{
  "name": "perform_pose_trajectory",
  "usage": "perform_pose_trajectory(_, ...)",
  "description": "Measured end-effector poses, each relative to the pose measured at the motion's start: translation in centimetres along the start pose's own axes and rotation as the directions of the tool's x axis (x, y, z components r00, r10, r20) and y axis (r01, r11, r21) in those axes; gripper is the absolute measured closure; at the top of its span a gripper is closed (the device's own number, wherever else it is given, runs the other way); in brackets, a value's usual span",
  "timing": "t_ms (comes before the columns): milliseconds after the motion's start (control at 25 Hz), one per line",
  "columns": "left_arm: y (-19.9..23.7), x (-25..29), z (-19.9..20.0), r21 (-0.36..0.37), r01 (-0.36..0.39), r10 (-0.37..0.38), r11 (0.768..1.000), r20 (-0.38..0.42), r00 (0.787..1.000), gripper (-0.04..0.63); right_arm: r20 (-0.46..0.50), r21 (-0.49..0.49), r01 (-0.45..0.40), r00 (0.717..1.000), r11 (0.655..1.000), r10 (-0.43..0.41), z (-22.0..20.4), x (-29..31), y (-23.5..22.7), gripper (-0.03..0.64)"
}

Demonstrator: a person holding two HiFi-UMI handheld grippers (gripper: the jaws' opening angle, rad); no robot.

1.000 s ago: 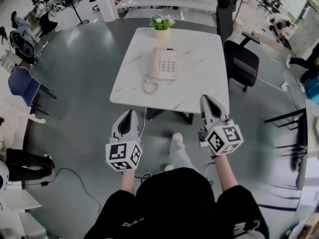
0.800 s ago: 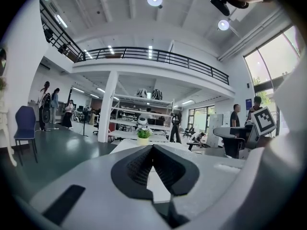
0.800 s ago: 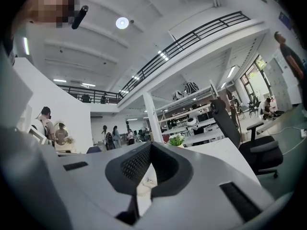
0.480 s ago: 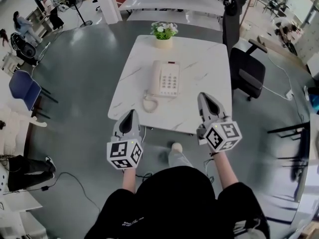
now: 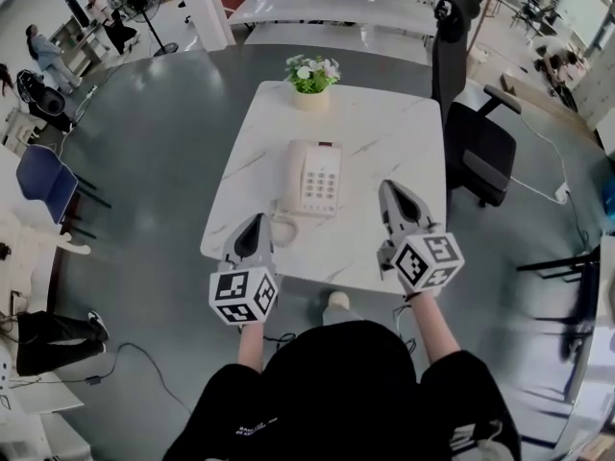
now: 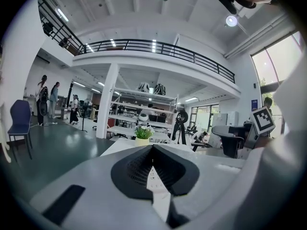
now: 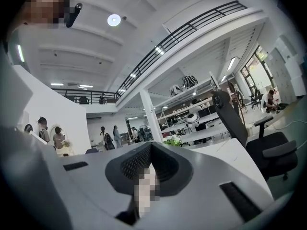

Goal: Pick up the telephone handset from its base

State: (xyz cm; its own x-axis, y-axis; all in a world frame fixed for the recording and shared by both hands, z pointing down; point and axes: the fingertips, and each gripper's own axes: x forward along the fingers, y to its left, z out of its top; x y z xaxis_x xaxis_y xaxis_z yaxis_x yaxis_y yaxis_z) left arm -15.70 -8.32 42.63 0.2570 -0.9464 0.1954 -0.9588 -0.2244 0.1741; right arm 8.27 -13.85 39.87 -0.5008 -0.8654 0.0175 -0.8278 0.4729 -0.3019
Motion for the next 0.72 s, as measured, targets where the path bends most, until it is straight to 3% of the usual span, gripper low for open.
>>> perform_pose_trajectory(240, 0.4, 1.3, -0.7, 0.004, -0.001, 0.001, 1.0, -0.026, 1.0, 0.595, -0.021, -0.006, -0.007, 1.0, 1.0, 0.007, -1.0, 1.1, 0.1, 0.626)
perform_pose_trajectory(480, -0.4, 7.7, -1.4, 0.019, -0.009, 0.011, 1.0, -0.077, 0.997, 0.595, -0.077, 0.003, -0.02, 0.997, 1.0, 0.02, -2.4, 5.5, -4.0, 0.626)
perform_pose_trajectory(720, 0.3, 10.7, -2.6, 0.021, 0.002, 0.002, 1.0, -0.157, 0.988, 0.595, -0.123, 0.005, -0.019, 0.992, 1.0, 0.02, -4.2, 7.9, -4.6, 0.626)
